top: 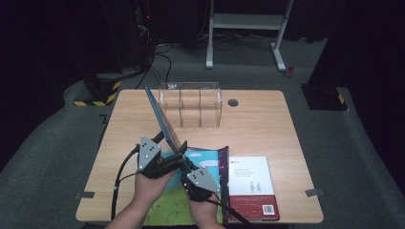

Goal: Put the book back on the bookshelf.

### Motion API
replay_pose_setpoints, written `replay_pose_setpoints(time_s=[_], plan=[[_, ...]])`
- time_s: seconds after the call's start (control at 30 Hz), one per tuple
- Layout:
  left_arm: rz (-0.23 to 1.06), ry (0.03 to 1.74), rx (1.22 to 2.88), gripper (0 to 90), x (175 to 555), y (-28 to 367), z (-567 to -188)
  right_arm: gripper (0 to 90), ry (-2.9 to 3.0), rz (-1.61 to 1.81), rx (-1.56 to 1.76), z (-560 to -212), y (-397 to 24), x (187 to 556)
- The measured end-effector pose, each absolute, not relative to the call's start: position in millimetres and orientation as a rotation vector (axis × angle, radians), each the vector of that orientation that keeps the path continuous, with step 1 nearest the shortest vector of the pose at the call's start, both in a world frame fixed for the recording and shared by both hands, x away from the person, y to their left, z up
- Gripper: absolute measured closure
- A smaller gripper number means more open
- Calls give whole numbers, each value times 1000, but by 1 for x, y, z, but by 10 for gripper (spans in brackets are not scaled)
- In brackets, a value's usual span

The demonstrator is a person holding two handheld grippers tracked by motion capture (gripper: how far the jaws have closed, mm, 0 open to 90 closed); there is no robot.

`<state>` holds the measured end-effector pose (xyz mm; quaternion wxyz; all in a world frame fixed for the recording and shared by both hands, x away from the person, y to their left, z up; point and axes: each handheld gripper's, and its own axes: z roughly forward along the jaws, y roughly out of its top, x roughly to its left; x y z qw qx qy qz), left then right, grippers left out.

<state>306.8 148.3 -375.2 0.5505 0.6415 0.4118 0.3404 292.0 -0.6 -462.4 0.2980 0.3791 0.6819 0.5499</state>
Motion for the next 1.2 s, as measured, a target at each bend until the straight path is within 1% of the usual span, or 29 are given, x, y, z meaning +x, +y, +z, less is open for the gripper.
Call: replay_pose_setpoints(time_s=[0.07, 0.13, 0.33, 0.5, 0.53, 0.57, 0.6, 0.67, 0.73, 0.8, 1.2], plan=[[830, 952, 1513, 348, 303, 147, -376, 734, 1824, 1469, 1000, -462, 1, 292], [849, 941, 1501, 414, 300, 145, -376, 728, 1836, 1473, 988, -462, 2, 291], [897, 951, 1459, 552, 294, 149, -379, 721, 1873, 1491, 959, -463, 6, 288], [931, 982, 1412, 693, 293, 156, -380, 716, 1931, 1519, 936, -466, 9, 285], [951, 1002, 1395, 745, 293, 158, -380, 725, 1937, 1515, 931, -466, 9, 284], [937, 1008, 1388, 802, 295, 163, -379, 723, 1938, 1519, 936, -466, 8, 283], [905, 986, 1400, 813, 297, 166, -379, 723, 1942, 1525, 944, -467, 6, 283], [932, 954, 1441, 810, 297, 163, -377, 720, 1947, 1521, 953, -468, 0, 282], [947, 974, 1432, 821, 298, 162, -376, 719, 1941, 1504, 961, -469, -8, 283], [921, 977, 1425, 822, 300, 166, -376, 718, 1930, 1492, 984, -469, -19, 284], [938, 957, 1489, 790, 300, 181, -382, 715, 1786, 1369, 1116, -469, -108, 293]])
